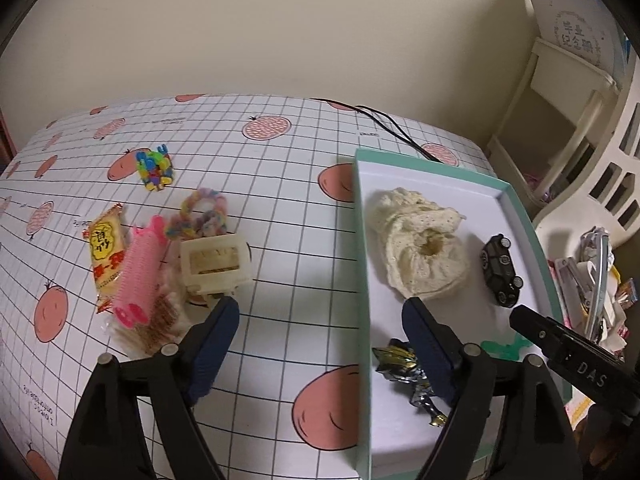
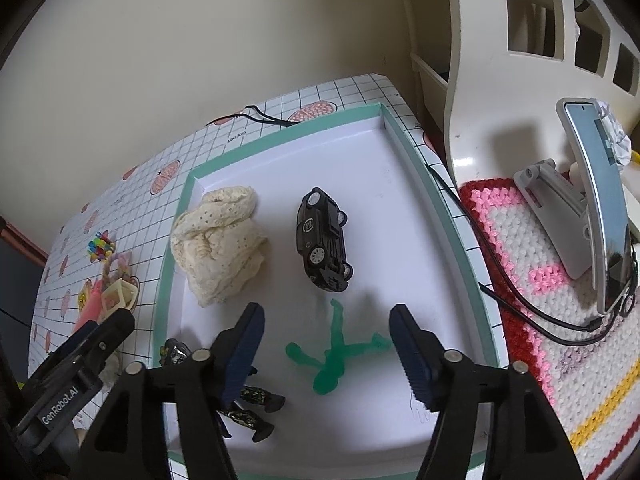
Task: Organize objects
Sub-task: 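Lower both toys into the tray and open both grippers, then withdraw both open grippers up and away from the tray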
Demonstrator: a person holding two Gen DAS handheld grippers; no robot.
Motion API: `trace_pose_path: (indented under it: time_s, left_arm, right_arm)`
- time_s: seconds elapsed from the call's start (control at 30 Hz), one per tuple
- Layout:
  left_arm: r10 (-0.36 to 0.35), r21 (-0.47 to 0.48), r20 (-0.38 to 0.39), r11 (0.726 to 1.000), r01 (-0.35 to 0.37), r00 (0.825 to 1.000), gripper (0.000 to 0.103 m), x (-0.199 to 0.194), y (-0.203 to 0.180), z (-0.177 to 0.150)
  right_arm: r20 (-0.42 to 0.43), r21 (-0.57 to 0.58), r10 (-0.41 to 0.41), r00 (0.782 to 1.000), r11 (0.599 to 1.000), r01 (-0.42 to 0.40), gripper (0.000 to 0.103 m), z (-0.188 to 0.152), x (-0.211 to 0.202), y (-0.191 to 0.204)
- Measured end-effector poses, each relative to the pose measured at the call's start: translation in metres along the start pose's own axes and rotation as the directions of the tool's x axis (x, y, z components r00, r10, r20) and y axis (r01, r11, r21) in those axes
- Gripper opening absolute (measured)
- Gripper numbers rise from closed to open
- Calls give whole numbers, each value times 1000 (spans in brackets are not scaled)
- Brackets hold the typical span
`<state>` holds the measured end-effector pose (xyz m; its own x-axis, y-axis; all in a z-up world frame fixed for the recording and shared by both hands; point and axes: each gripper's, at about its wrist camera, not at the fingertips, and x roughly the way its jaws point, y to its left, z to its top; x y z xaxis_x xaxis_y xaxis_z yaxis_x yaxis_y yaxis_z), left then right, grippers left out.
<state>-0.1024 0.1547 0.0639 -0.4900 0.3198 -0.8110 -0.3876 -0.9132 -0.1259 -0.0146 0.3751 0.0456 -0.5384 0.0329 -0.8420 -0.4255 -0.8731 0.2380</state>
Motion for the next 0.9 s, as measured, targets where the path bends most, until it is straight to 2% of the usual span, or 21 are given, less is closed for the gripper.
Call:
trace_pose_path:
  time_s: [0.13,0.23,0.37,0.47,0.7,0.9]
  left_arm:
    - [22,-4,4,1000,-22,1000,85,2,4,0]
    - [27,-13,4,1000,-27,1000,94,3,7,0]
    - [51,-18,30,999,-51,998,95,1,10,1]
    - [68,-22,42,998,-67,997,103,0,12,1]
    - [77,-22,42,997,-76,996,103,0,15,2]
    - [63,-32,40,998,-61,997,103,-4,20,6]
  right_arm:
    - [-1,-3,-5,1000,1000,5,82,0,1,0]
    - [-1,-6,-11,1000,1000,11,92,-1,1,1]
    - [4,-12,-19,1000,1000,19,103,-1,1,1]
    - [6,-13,-20,1000,1000,20,103,-1,1,1]
    - [-3,-41,-26,1000,999,26,103,-5,4,5]
    - [-12,-32,21,1000,999,-21,103,-6,3,8]
